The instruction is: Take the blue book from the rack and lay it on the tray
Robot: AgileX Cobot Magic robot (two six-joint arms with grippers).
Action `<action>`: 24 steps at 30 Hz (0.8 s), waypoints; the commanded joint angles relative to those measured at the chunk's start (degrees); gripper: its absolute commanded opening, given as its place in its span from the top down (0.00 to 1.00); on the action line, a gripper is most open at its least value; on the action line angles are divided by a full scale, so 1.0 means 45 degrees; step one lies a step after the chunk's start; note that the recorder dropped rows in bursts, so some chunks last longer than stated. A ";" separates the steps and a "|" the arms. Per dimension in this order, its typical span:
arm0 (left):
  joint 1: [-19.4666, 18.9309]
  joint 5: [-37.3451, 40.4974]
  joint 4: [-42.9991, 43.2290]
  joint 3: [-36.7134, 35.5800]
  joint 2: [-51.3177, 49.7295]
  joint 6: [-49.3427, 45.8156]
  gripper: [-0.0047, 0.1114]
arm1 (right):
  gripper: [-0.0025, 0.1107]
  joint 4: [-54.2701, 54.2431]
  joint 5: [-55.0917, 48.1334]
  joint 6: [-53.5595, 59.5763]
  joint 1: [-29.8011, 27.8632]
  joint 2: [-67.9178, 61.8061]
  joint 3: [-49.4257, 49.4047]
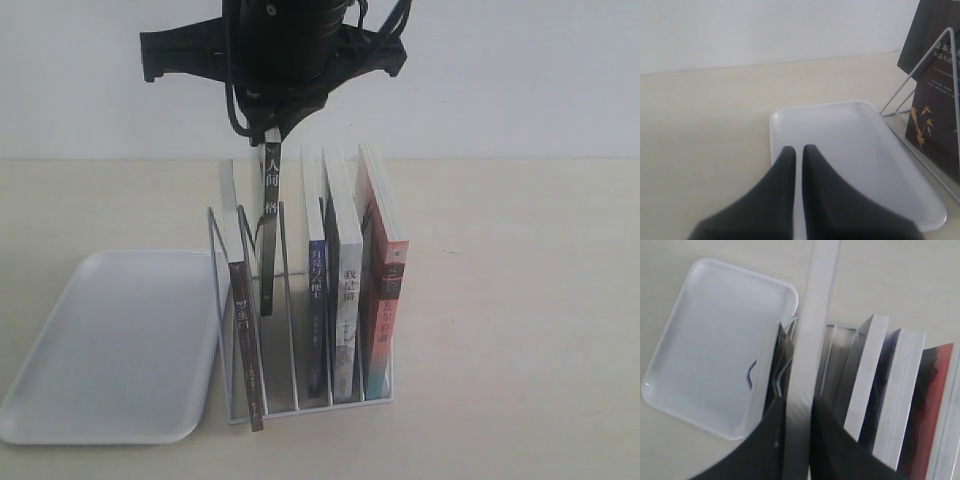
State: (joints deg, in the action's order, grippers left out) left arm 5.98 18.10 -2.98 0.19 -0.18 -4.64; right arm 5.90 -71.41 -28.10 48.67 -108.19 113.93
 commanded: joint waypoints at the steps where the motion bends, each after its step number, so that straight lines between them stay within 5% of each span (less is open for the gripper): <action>1: -0.0045 -0.0019 0.0008 -0.0042 0.0039 0.0087 0.92 | 0.98 -0.0539 0.0321 0.0068 -0.0008 0.0237 0.0153; 24: -0.0045 -0.0019 0.0008 -0.0042 0.0039 0.0087 0.92 | 0.98 -0.0450 0.0321 -0.0349 -0.0008 0.1531 -0.1991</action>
State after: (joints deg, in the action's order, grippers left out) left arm 5.98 18.10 -2.98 0.19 -0.18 -4.64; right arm 2.73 -71.12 -29.11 48.67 -102.70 104.85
